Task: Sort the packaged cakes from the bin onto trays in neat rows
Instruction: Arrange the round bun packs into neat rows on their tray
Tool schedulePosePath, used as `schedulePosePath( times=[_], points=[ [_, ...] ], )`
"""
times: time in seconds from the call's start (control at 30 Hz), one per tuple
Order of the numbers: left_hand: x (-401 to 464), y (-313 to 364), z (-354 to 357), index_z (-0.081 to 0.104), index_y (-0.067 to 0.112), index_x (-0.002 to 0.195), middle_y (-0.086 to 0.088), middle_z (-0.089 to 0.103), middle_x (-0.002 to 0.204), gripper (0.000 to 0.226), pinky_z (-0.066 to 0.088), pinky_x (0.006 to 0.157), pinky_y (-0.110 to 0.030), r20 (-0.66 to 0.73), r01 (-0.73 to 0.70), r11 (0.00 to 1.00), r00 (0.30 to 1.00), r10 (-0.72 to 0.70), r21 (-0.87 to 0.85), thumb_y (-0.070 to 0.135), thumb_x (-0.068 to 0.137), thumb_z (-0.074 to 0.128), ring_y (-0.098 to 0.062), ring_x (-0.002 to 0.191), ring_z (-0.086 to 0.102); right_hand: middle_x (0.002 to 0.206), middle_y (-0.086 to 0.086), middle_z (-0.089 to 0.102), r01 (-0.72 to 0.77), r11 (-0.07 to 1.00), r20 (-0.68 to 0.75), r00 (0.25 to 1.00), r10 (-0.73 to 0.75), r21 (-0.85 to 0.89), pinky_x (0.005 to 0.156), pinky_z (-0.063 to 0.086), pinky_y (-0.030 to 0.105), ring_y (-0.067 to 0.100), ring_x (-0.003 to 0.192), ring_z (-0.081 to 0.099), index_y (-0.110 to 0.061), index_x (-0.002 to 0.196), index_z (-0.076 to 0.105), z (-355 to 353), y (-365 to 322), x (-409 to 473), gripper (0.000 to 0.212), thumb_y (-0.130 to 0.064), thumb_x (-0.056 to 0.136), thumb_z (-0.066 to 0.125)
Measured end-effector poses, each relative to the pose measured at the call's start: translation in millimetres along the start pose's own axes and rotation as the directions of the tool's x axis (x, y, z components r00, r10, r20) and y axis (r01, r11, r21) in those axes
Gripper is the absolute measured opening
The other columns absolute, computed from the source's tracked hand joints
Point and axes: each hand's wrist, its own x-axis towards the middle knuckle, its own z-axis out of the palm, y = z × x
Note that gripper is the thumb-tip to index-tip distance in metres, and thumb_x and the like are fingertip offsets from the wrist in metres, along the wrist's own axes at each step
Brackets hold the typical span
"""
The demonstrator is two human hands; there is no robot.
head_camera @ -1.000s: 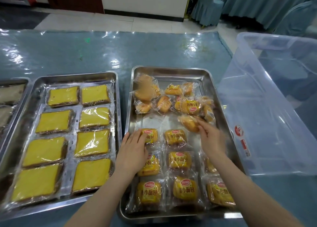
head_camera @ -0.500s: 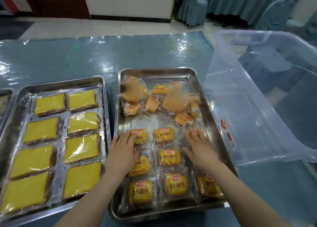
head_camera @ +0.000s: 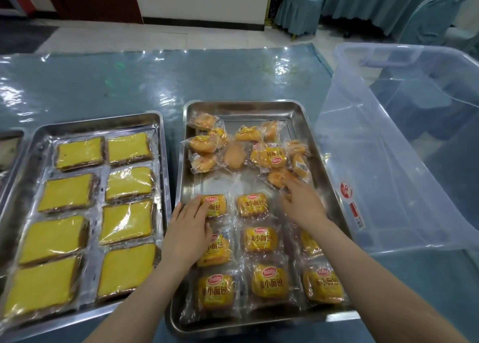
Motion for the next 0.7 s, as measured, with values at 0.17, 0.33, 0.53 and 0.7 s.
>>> schedulePosePath(
  times=[0.17, 0.33, 0.53, 0.7],
  points=[
    [-0.4, 0.0, -1.6, 0.032, 0.019, 0.145, 0.0, 0.026, 0.153, 0.053, 0.001, 0.116, -0.031, -0.003, 0.022, 0.995, 1.0, -0.023, -0.102, 0.032, 0.094, 0.043, -0.014, 0.14, 0.022, 0.144, 0.006, 0.043, -0.042, 0.995, 0.062, 0.997, 0.048, -0.095, 0.107, 0.036, 0.042, 0.028, 0.129, 0.041, -0.016, 0.137, 0.041, 2.0, -16.1, 32.8, 0.054, -0.023, 0.088, 0.063],
    [8.5, -0.1, -7.8, 0.034, 0.023, 0.142, 0.001, 0.028, 0.153, 0.052, 0.019, 0.115, -0.037, -0.008, 0.159, 0.947, 0.986, -0.168, -0.279, 0.032, 0.093, 0.048, -0.016, 0.139, 0.023, 0.112, 0.004, 0.06, 0.02, 0.995, 0.021, 1.0, -0.018, -0.095, 0.079, 0.048, 0.037, 0.027, 0.1, 0.057, -0.02, 0.119, 0.047, 2.1, -26.6, 43.8, 0.041, -0.007, 0.082, 0.059],
    [38.1, 10.6, -8.0, 0.03, 0.024, 0.144, 0.005, 0.022, 0.155, 0.053, 0.017, 0.113, -0.031, 0.006, 0.156, 0.932, 0.987, -0.163, -0.327, 0.032, 0.094, 0.047, -0.011, 0.142, 0.014, 0.09, -0.016, 0.059, 0.1, 0.979, 0.163, 0.978, -0.129, 0.175, 0.058, 0.041, 0.019, 0.004, 0.077, 0.057, -0.034, 0.099, 0.057, 8.5, -54.3, 50.1, 0.01, -0.03, 0.09, 0.06],
    [44.9, 6.3, -0.2, 0.027, 0.026, 0.145, 0.005, 0.021, 0.155, 0.057, 0.023, 0.111, -0.032, 0.106, 0.14, 0.948, 0.988, -0.114, -0.286, 0.037, 0.093, 0.047, -0.013, 0.142, 0.018, 0.1, -0.005, 0.062, 0.171, 0.956, 0.177, 0.96, -0.216, 0.237, 0.066, 0.04, 0.027, 0.013, 0.084, 0.057, -0.021, 0.106, 0.067, 12.7, -85.6, 70.0, 0.022, -0.025, 0.096, 0.048]
  ],
)
